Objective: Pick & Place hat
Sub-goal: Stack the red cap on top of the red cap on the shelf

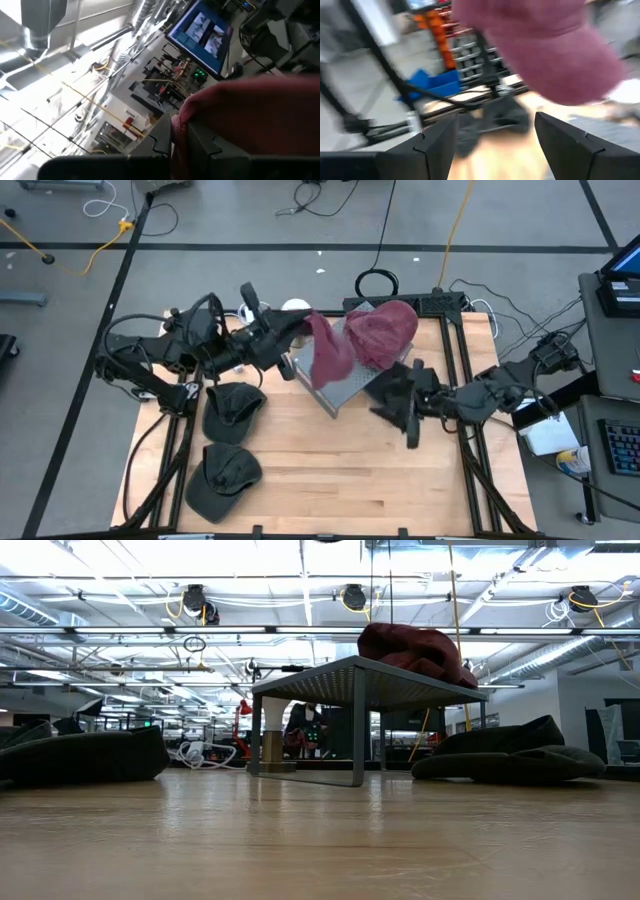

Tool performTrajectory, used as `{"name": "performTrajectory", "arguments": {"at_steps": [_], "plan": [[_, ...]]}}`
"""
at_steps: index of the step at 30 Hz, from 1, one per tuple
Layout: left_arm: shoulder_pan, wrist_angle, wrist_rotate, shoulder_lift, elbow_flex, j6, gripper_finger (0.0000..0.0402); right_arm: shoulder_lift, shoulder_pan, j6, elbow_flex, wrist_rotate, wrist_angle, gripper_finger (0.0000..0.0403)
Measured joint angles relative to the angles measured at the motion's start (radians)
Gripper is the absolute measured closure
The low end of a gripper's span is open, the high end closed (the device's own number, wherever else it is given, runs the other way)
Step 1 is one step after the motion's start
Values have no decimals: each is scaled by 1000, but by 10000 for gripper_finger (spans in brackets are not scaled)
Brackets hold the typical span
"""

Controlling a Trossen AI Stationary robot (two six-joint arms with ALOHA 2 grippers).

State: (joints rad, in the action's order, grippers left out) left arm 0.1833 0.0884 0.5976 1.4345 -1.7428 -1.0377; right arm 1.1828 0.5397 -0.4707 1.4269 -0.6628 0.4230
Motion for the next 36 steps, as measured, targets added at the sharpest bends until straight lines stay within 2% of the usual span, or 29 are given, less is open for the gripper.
{"name": "performTrajectory", "arguments": {"at_steps": [4, 11, 19, 22, 31, 36], "plan": [[-21, -2, -45, 0, 0, -73, 376, 0, 38, -38, 0, 89, -75, 151], [-136, -18, -150, 55, 0, -138, 376, -10, 122, 86, 0, 89, -193, 151], [-258, -174, -287, 176, -11, -177, 376, -58, 161, 212, 0, 90, -312, 152], [-295, -180, -309, 248, -80, -188, 376, -79, 175, 249, 0, 92, -341, 153], [-380, -112, -400, 505, -437, -188, 376, -133, 216, 301, 0, 92, -345, 155], [-418, -103, -450, 614, -567, -188, 376, -147, 223, 312, 0, 92, -343, 155]]}}
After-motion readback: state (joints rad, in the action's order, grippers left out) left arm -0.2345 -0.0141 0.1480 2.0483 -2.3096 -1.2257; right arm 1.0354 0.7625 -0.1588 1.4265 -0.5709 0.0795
